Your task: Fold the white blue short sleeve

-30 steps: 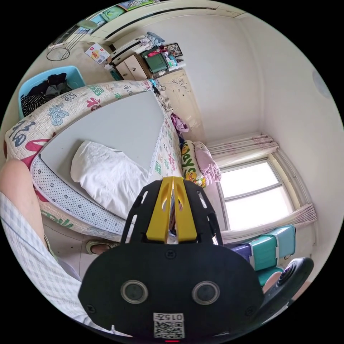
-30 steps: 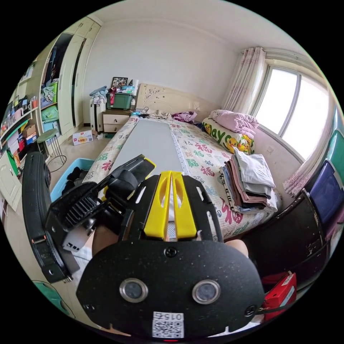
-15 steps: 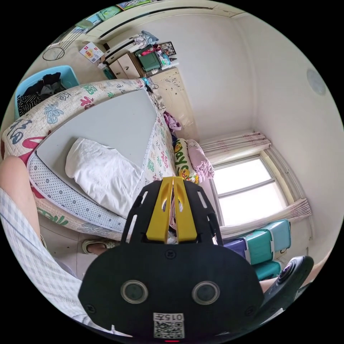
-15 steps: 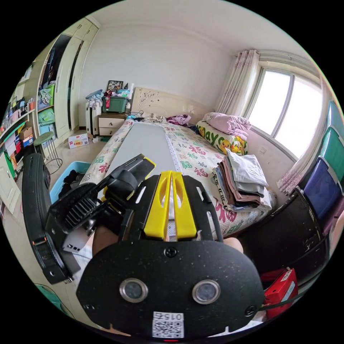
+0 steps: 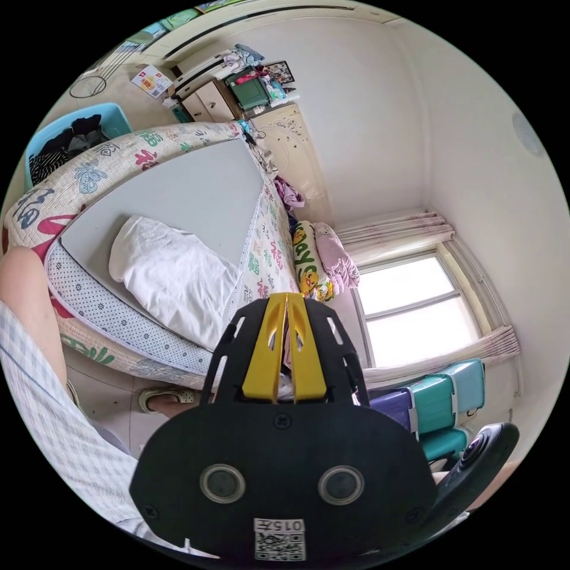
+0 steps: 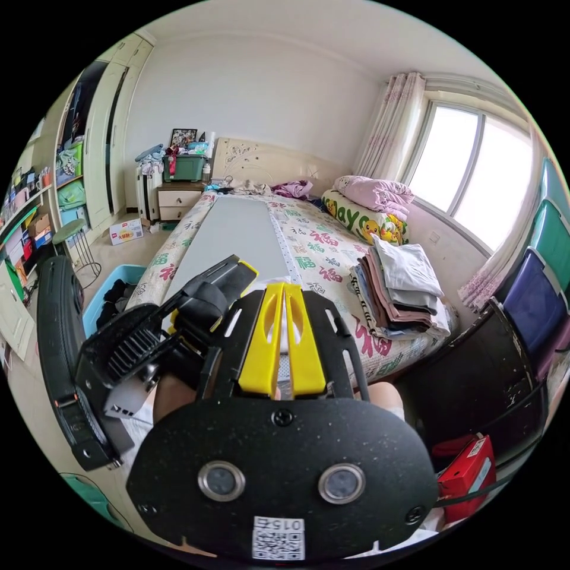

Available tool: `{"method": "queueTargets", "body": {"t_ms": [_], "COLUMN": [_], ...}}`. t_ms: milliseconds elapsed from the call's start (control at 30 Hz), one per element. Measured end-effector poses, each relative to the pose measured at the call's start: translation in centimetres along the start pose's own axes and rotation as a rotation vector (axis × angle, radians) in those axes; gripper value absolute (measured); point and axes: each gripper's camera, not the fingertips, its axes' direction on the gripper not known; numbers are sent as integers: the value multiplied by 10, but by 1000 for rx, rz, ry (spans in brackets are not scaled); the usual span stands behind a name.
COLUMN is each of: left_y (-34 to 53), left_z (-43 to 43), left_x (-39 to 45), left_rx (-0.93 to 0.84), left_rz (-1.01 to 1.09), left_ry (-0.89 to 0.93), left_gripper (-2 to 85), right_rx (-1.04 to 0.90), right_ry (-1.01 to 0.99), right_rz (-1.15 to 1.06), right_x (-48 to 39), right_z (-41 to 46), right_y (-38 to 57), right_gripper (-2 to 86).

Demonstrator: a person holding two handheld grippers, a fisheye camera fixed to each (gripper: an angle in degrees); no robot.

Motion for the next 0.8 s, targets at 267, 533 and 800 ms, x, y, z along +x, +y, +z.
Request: {"method": "queueTargets", "body": {"t_ms": [267,533,800], "left_y": [1,5,12], "left_z": [-7,-18,-36], "left_x": [-8,-13,-17], "left_rx": [24,45,56], "left_rz": [-12,-25,-22], "left_ry": [7,5,0], "left_gripper": [-8,-8,-9], "right_rx": [9,7,9], "right_ry": [5,-28,-42], "right_rz": [-16,-39,-38], "right_x": [-14,-26,-44], "right_z": [2,-2,-16], "right_y": [2,6,17], "right_gripper": [-10,-10,-10]}}
